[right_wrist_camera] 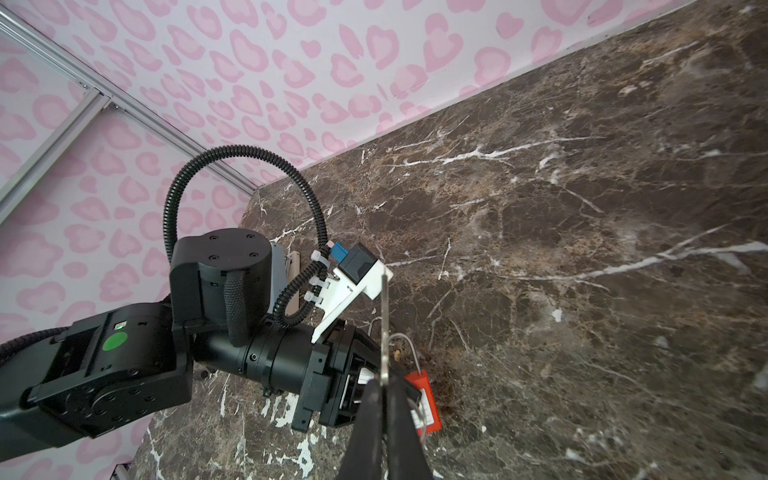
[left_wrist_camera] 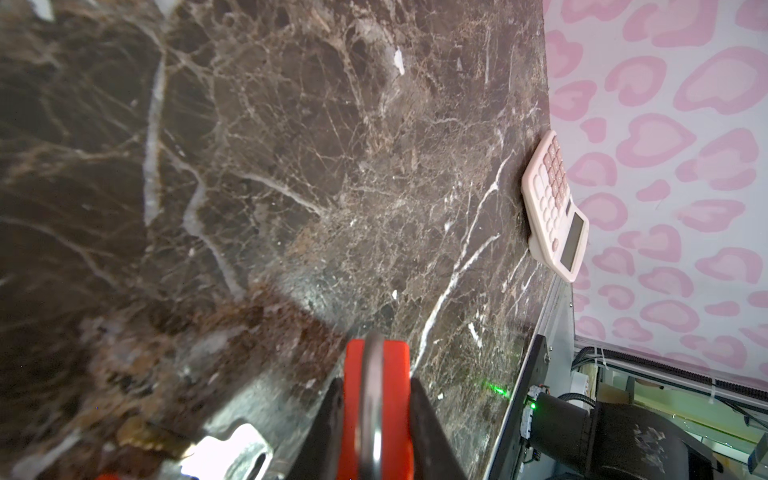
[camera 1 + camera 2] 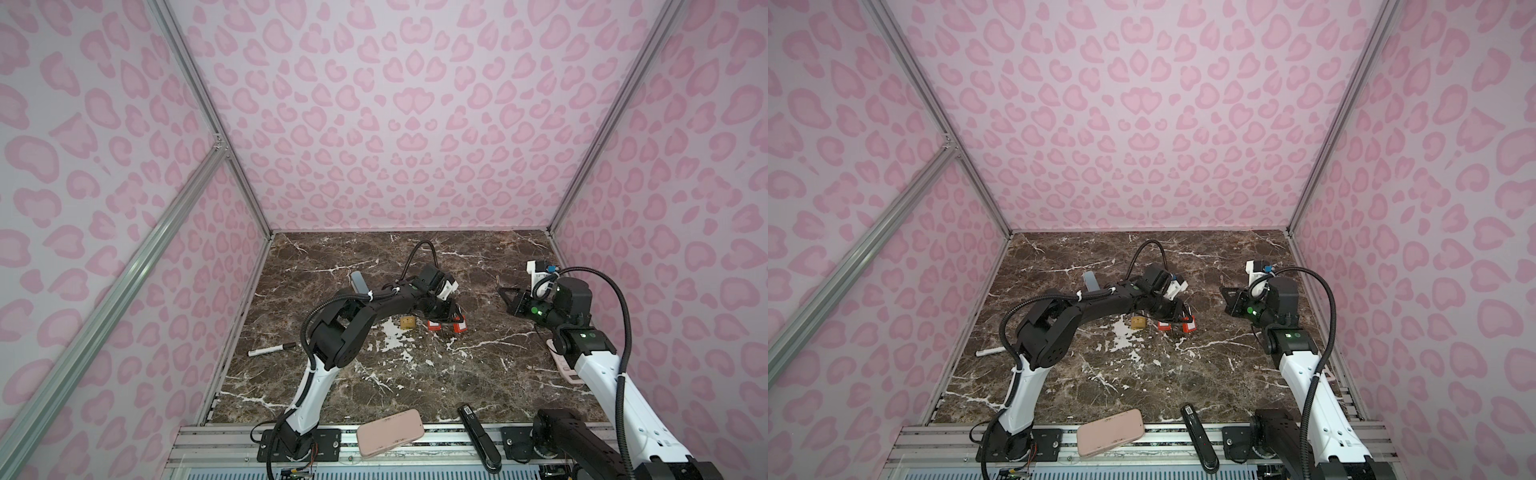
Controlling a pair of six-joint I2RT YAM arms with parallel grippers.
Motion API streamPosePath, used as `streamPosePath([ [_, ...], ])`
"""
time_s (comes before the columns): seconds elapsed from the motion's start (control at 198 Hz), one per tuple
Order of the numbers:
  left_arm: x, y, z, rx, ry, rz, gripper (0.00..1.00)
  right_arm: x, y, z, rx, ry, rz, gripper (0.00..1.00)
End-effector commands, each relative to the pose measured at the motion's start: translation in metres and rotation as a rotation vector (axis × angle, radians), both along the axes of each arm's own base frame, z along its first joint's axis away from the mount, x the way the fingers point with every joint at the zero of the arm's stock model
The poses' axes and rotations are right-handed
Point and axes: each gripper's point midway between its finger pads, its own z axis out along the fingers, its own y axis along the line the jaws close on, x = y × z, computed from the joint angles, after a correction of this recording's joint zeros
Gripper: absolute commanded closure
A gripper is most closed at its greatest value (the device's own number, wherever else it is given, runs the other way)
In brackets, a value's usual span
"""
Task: Lock with the key
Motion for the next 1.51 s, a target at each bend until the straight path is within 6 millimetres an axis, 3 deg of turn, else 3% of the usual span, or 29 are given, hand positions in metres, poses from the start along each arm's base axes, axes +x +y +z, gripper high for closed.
streamPosePath([
  [0.0,0.001,-0.001,-0.005,0.006,0.012,0.000,0.97,-0.001,0.002,0.001,-0.003,-0.009,0.012,1.00],
  [0.101,0.002,-0.002,-0.006,0.004,0.016,0.000,0.97,-0.001,0.002,0.000,-0.003,-0.006,0.013,1.00],
  [0.383,0.004,-0.002,0.001,-0.003,-0.004,0.001,0.79,-0.001,0.001,0.001,-0.006,-0.011,0.009,1.00],
  [0.827,0.006,-0.004,-0.001,-0.001,-0.002,0.003,0.77,-0.001,0.001,0.003,-0.006,-0.016,0.014,1.00],
  [1.17,0.010,-0.001,0.004,0.015,-0.027,0.018,0.60,-0.001,0.001,0.003,-0.011,-0.021,0.013,1.00],
  [1.507,0.023,0.008,0.013,0.032,-0.065,0.092,0.59,-0.002,0.000,0.001,-0.015,-0.014,0.012,1.00],
])
